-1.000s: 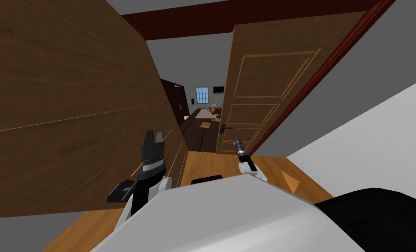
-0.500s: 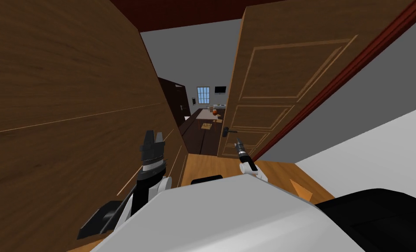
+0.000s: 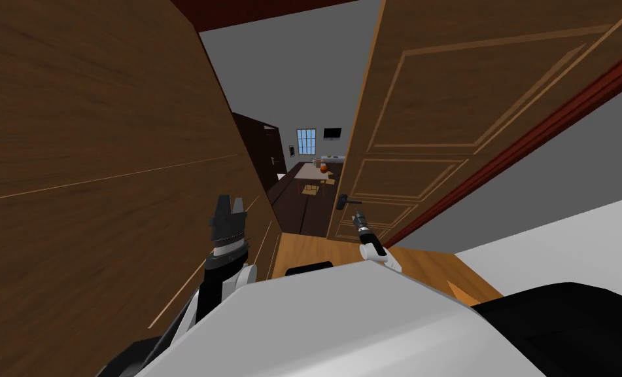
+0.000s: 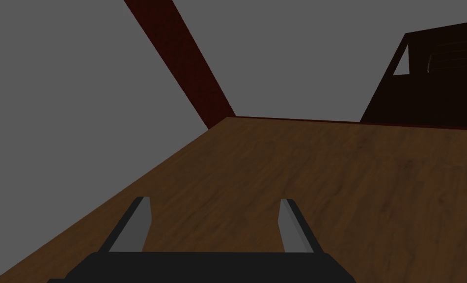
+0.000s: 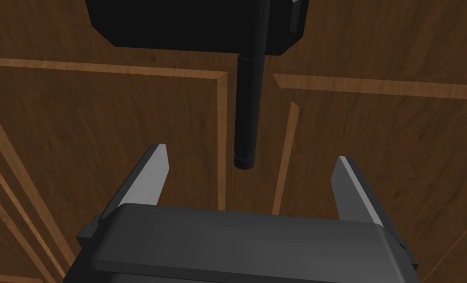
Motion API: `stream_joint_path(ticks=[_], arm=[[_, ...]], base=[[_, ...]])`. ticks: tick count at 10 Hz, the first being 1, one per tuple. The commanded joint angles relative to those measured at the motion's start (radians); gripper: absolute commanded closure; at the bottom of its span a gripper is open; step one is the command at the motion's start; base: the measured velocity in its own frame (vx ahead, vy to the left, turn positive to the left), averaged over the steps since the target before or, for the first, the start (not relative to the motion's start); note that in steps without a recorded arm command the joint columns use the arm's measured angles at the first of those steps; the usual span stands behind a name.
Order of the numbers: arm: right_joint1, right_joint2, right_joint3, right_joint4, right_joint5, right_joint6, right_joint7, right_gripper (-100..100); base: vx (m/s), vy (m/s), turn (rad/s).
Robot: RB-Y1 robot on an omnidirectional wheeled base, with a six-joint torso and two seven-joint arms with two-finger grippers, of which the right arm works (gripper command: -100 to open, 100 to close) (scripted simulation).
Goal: Pull the door open
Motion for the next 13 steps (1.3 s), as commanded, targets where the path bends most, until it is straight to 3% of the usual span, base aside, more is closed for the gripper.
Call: stream_joint_path(ticks=[1,6,7,8,13], arm=[[-0.003,-0.018,-0.018,0.020,-0.008,-0.005,-0.014,-100],[-0.019,-0.072,-0.068,0.089,-0.033,-0.025,-0.052,-100],[-0.019,-0.064,-0.062,0.084,-0.029,-0.024,-0.046,-100],[-0.019,-0.064,-0.062,0.084,-0.029,-0.024,-0.046,100],[-0.019,-0.064,-0.062,0.084,-0.029,-0.024,-0.046,100]], base=[[0.195,-0.038,0.165],[0.188,-0.023,0.115],[0.094,-0.018,0.021],[-0.014,0.003,-0.015],[-0.018,0.004,0.001]])
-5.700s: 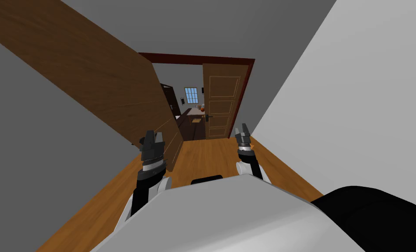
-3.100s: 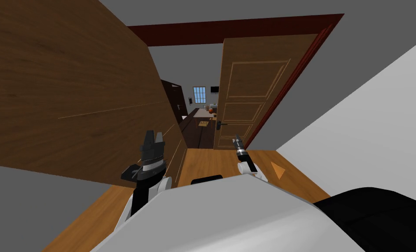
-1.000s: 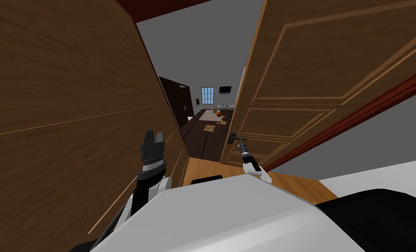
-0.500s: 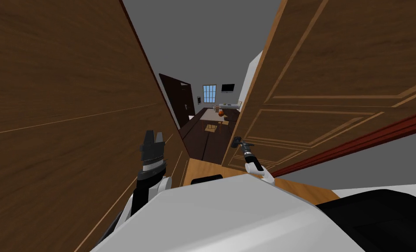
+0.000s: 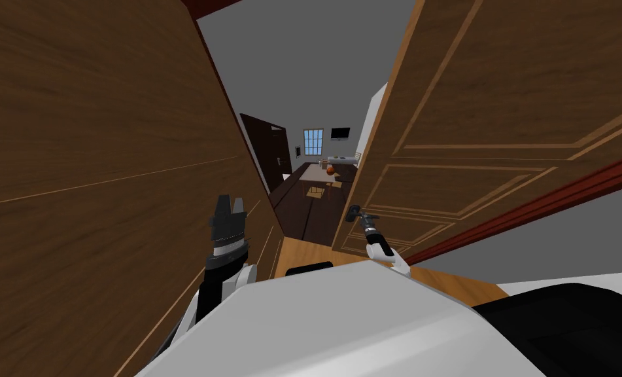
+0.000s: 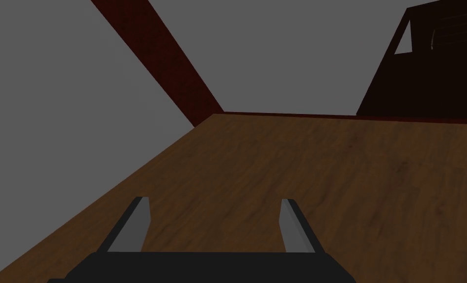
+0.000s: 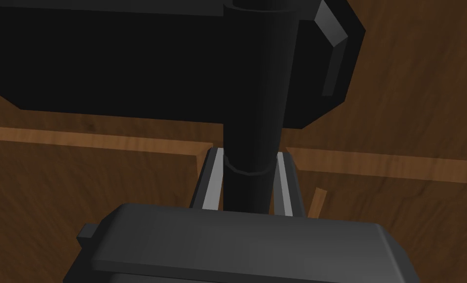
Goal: Pull the door open
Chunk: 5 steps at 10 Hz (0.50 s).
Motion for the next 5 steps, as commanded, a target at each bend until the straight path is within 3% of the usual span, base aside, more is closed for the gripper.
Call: stream_joint_path(ticks=[1,3,5], arm=[[0.012,-0.017,0.010,-0.002,-0.004,-0.011,-0.013,100],[0.027,-0.037,0.022,-0.004,-0.010,-0.026,-0.030,100],[0.045,-0.061,0.036,-0.007,-0.016,-0.042,-0.049,100]], base=[[-0.145,-0.043,0.165],[-0.207,-0.084,0.200],[-0.197,-0.009,0.155]])
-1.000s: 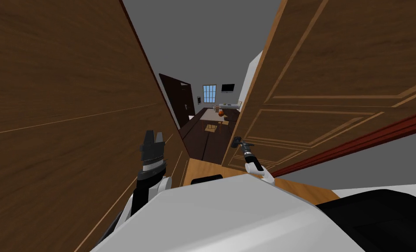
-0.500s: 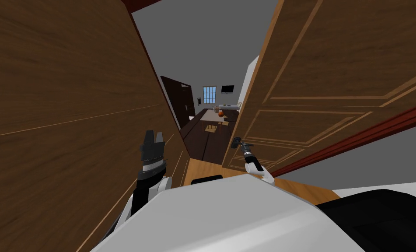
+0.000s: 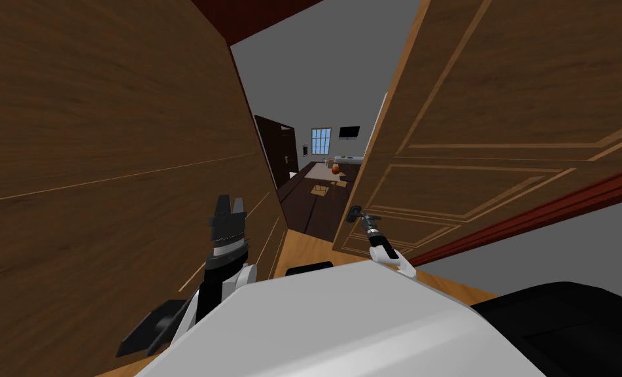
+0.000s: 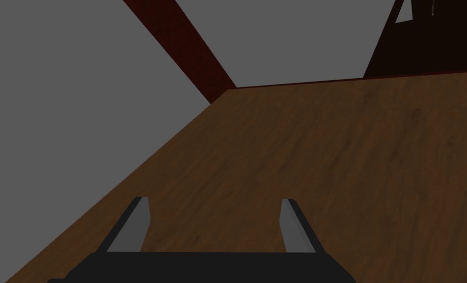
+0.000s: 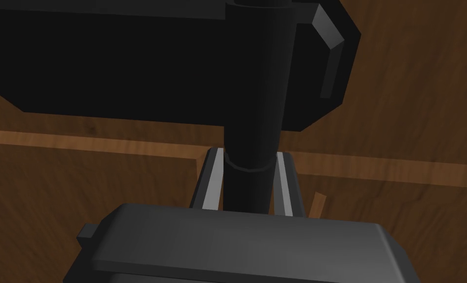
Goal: Pull the door open
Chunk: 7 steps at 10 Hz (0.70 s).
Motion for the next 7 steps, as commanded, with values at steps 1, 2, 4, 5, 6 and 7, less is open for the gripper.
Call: stream_joint_path(ticks=[1,2,4,5,6,7], arm=[[0.016,-0.020,0.010,0.002,-0.005,-0.016,-0.016,100],[0.025,-0.032,0.017,0.001,-0.009,-0.024,-0.026,100],[0.043,-0.057,0.032,-0.002,-0.015,-0.041,-0.046,100],[0.052,-0.069,0.038,-0.003,-0.018,-0.049,-0.055,100],[0.047,-0.061,0.035,-0.002,-0.016,-0.041,-0.048,100],[0.062,-0.075,0.049,-0.003,-0.018,-0.056,-0.061,100]], base=[[-0.206,-0.001,0.165],[-0.233,-0.015,0.158],[-0.221,-0.016,0.134],[-0.216,-0.029,0.173],[-0.094,-0.003,0.039],[-0.153,0.006,0.097]])
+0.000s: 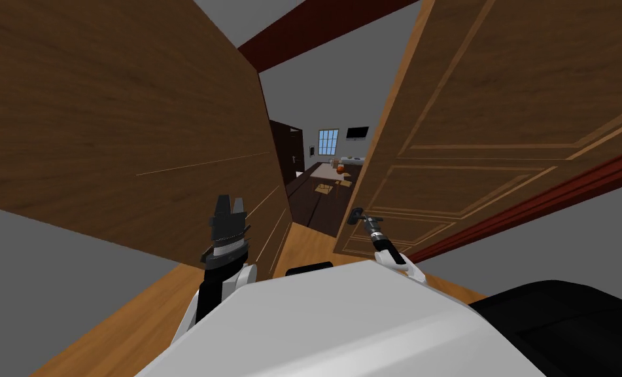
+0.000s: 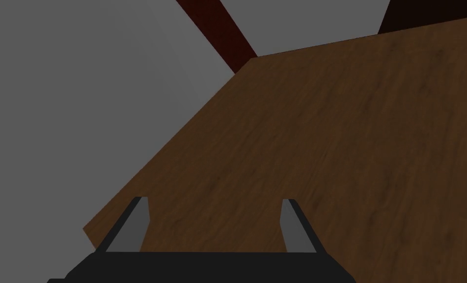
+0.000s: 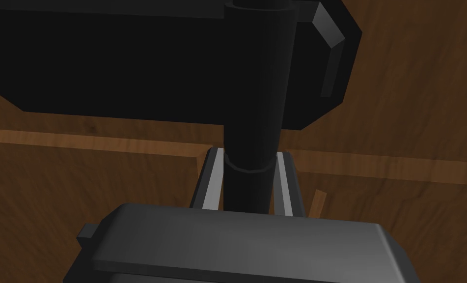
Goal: Pull the door open
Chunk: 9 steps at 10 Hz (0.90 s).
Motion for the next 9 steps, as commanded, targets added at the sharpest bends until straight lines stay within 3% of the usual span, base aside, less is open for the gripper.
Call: stream_joint_path(ticks=[1,6,7,8,9], arm=[[0.013,-0.013,0.012,-0.004,-0.001,-0.017,-0.012,100],[0.066,-0.074,0.056,-0.020,-0.009,-0.076,-0.058,100],[0.074,-0.083,0.061,-0.022,-0.010,-0.084,-0.064,100],[0.067,-0.077,0.057,-0.020,-0.009,-0.077,-0.059,100],[0.085,-0.094,0.073,-0.018,-0.010,-0.099,-0.073,100]], base=[[-0.246,-0.033,0.149],[-0.243,-0.051,0.165],[-0.255,-0.033,0.101],[-0.114,-0.013,0.023],[-0.163,-0.043,0.178]])
